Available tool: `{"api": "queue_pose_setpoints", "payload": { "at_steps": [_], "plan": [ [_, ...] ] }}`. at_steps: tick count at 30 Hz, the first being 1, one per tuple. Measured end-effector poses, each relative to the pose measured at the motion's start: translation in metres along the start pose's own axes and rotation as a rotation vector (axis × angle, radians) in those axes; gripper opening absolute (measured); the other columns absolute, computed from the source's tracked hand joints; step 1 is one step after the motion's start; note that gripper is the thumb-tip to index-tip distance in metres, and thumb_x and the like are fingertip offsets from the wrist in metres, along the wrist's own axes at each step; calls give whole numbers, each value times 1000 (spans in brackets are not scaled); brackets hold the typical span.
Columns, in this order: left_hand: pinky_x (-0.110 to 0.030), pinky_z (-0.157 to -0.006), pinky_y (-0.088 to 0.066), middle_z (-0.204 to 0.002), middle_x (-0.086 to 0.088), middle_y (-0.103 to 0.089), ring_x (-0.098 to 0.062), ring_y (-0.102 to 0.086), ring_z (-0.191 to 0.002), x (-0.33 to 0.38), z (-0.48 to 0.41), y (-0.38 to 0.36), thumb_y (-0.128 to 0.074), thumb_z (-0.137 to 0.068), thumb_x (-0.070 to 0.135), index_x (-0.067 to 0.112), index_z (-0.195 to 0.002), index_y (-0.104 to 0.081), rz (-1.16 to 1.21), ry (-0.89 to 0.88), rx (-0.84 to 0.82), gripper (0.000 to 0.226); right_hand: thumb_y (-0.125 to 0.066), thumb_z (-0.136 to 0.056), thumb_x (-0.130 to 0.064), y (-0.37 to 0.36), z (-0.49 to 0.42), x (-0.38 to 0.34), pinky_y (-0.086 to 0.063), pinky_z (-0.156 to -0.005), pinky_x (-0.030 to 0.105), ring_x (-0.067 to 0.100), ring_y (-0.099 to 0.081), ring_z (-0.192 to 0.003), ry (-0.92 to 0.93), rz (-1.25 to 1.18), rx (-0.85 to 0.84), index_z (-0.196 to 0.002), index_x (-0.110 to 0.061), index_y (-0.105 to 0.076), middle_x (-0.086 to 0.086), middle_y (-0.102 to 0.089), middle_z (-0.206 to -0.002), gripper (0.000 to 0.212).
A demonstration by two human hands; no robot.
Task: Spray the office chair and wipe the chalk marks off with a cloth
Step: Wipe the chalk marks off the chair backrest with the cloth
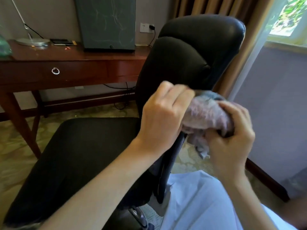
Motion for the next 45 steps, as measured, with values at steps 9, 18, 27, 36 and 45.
{"api": "queue_pose_setpoints", "payload": {
  "at_steps": [9, 18, 27, 36, 45],
  "plan": [
    [-34, -91, -49, -108, -15, -65, -28, -59, -103, -9, 6, -11, -68, -76, -8, -4, -108, -67, 116, 39, -95, 32, -60, -62, 9, 1, 1, 1, -42, -92, 19, 22, -57, -104, 25, 30, -11, -106, -2, -67, 14, -58, -110, 47],
    [-37, -94, -51, -105, -15, -69, -27, -64, -102, -16, 80, -26, -60, -89, -5, -4, -106, -70, -1, -51, -151, 20, -59, -54, 12, -20, 64, 38, -41, -98, 24, 17, -53, -112, -71, -24, -59, -104, -4, -65, 15, -57, -113, 52],
    [-35, -88, -52, -97, -10, -71, -23, -67, -92, -27, 188, -53, -65, -87, -2, 2, -97, -73, -36, -44, -304, 13, -66, -39, 27, -51, 174, 108, -35, -97, 11, 5, -49, -118, -389, -3, -213, -98, -31, -60, 3, -58, -114, 83],
    [-33, -80, -53, -90, -7, -69, -22, -63, -85, -25, 200, -62, -64, -82, -3, 4, -90, -73, -4, 26, -334, 14, -60, -44, 12, -51, 194, 109, -32, -91, 4, 2, -49, -114, -541, 0, -202, -95, -43, -56, -9, -55, -114, 75],
    [-37, -80, -52, -98, -15, -68, -29, -60, -92, -11, 71, -24, -75, -75, -4, -4, -98, -70, 54, 65, -135, 24, -54, -50, 13, -19, 56, 30, -41, -94, 22, 18, -54, -108, -145, -49, -21, -98, -6, -67, 10, -57, -107, 53]
  ]
}}
Point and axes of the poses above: each hand's wrist, its own z-axis away from the middle knuckle, its own y-axis out of the back of the hand, x = y × z, the point moved 7 cm from there along -z, towards the middle knuckle
